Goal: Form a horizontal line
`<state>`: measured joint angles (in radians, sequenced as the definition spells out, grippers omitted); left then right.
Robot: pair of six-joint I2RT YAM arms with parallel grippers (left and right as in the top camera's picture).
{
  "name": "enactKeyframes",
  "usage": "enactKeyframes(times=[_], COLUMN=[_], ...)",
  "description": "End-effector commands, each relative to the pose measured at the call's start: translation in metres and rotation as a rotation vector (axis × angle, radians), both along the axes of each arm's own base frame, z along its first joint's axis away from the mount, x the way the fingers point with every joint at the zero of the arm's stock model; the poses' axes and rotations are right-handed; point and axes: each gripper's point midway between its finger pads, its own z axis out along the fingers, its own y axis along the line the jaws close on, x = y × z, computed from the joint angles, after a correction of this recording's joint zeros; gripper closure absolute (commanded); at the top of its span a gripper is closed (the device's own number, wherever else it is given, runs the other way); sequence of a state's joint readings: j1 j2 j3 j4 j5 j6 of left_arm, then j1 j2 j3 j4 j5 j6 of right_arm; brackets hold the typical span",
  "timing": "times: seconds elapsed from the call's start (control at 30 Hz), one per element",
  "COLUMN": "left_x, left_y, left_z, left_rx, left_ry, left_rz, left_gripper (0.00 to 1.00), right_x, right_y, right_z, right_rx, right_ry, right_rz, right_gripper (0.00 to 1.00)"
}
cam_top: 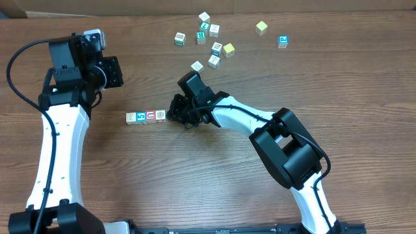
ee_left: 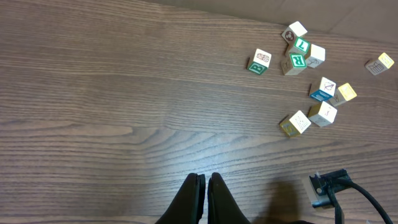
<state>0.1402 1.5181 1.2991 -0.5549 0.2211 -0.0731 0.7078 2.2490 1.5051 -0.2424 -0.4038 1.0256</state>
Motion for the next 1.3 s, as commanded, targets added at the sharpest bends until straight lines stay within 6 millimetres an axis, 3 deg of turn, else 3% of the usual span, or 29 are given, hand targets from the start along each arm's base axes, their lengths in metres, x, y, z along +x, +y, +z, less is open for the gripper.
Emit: enactKeyframes(times=[0.0, 0.63, 0.87, 0.93, 1.13, 1.27], left_x=[0.0, 0.0, -0.002, -0.003, -0.009, -0.028], left_y=[0.0, 0.0, 0.0, 0.0, -0.012, -0.03], left_z=[0.02, 0.02, 0.019, 0.018, 0.013, -0.001], left_rx=[0.0, 0.0, -0.001, -0.002, -0.05, -0.119], left_ry=[-0.046, -0.046, -0.039, -0.033, -0.003, 0.093], left_rz=[-0.001, 0.0, -0.001, -0.001, -0.045, -0.101], left_gripper=[0.96, 0.96, 0.96, 0.96, 0.96, 0.96], right_x=[0.0, -0.005, 0.003, 0.008, 0.032, 0.045], right_y=[0.001, 0.008, 0.001, -0.008, -0.08, -0.131], right_z=[-0.002, 0.005, 0.001, -0.002, -0.023, -0.031], right_rx=[-0.003, 0.047, 0.009, -0.017, -0.134, -0.168], right_ry=[-0.013, 0.004, -0.047, -0.057, 0.069, 0.159], right_rz=[0.005, 0.042, 0.048, 0.04, -0.096, -0.191], right_gripper=[0.96, 0.96, 0.96, 0.96, 0.96, 0.96])
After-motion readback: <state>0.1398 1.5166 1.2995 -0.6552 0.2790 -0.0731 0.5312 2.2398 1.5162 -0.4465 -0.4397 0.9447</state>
